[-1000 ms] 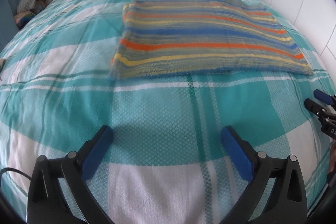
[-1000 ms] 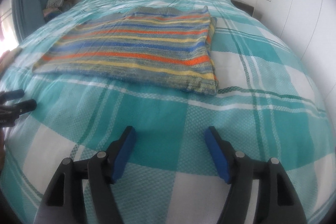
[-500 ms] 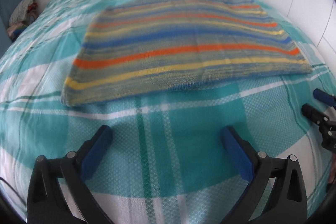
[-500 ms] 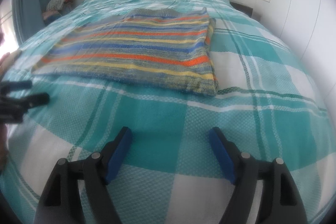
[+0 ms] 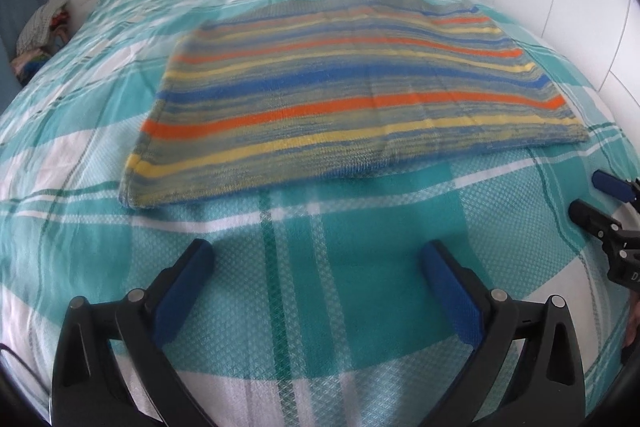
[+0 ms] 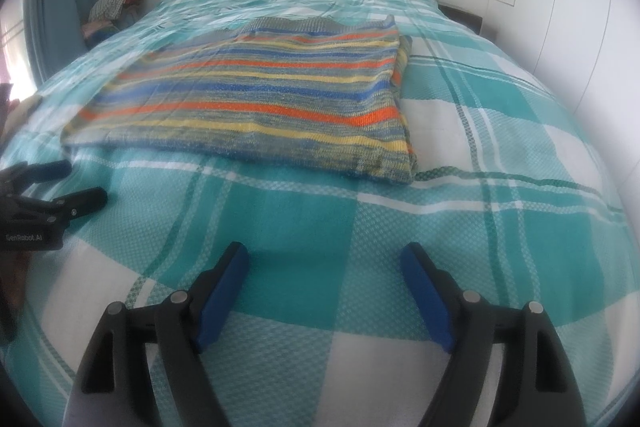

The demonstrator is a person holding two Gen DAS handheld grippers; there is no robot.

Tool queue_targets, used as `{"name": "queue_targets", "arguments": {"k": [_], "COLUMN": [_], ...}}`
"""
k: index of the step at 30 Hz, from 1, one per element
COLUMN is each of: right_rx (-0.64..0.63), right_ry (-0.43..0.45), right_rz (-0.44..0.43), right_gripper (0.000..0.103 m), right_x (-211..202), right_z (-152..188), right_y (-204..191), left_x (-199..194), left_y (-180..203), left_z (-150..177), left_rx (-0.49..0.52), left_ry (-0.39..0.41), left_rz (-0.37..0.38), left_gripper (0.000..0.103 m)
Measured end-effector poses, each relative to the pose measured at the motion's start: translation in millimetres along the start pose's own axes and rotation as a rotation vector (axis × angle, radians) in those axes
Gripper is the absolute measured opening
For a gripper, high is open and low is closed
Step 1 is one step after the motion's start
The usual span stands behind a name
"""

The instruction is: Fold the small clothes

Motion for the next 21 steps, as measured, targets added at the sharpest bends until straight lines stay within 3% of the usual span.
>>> {"name": "queue_targets", "arguments": {"k": [21], "right_rx": [-0.004], "right_ry": [-0.003], "right_rz": [-0.009], "right_gripper": [0.084], "right_x": [2.4], "right_z": [-1.1], "right_y": [-4.4], "left_x": [0.2], "left_y": [0.3], "left_z": [-0.4], "left_rx": [0.001], "left_ry": [0.0], "left_rz": [-0.003], "left_gripper": [0.103]}}
Point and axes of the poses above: each gripper's, at about its wrist camera, not at the fingertips, and x roughly the way its jaws point, y to its right, z to its underside, the point moved 3 cm from there along x, roughly the way its jaws point, and after that the axes turned 12 degrees about -z, right-handed, at the moved point
